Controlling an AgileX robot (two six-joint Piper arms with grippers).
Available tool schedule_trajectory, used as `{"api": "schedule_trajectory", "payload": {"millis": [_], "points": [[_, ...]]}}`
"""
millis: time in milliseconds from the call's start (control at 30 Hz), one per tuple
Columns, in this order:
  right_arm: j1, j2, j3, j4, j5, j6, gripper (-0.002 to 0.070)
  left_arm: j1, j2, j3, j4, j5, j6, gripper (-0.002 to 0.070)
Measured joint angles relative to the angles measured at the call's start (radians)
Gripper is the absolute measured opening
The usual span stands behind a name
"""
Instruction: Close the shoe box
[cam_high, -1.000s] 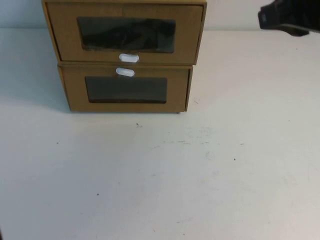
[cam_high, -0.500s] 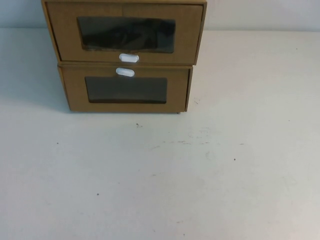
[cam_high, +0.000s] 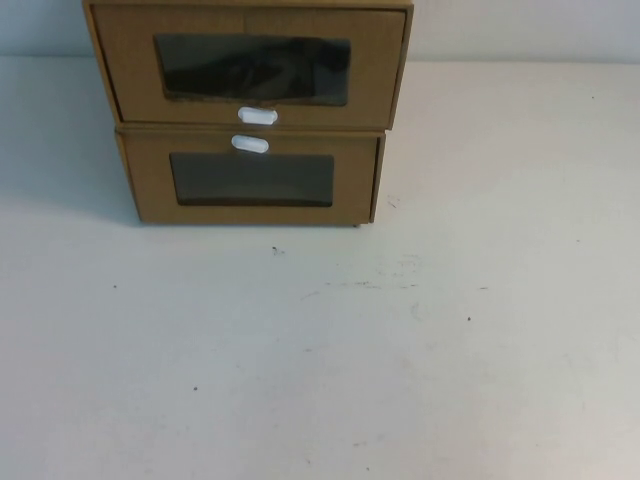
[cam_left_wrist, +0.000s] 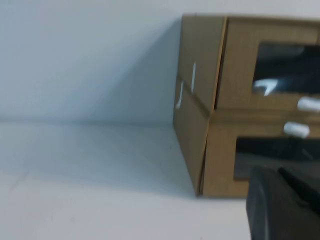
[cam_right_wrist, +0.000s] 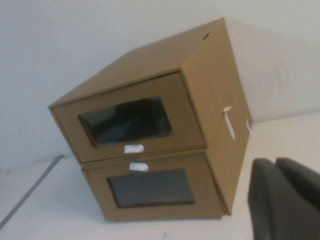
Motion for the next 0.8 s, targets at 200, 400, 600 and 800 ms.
{"api": "schedule_trajectory", "payload": {"millis": [200, 400, 600, 800], "points": [[0.0, -0.022, 0.132, 0.018, -0.109, 0.0, -0.0011, 0.0, 0.0, 0.057, -0.015, 0.022, 0.0, -0.0005], [0.0, -0.024, 0.15, 0.018, -0.139, 0.0, -0.0011, 0.0, 0.0, 0.057, -0.029, 0.022, 0.0, -0.0005], [0.0, -0.024, 0.15, 0.018, -0.142, 0.0, -0.0011, 0.0, 0.0, 0.057, -0.033, 0.022, 0.0, -0.0005], [0.0, -0.024, 0.15, 0.018, -0.066, 0.0, -0.0011, 0.0, 0.0, 0.057, -0.033, 0.022, 0.0, -0.0005]]}}
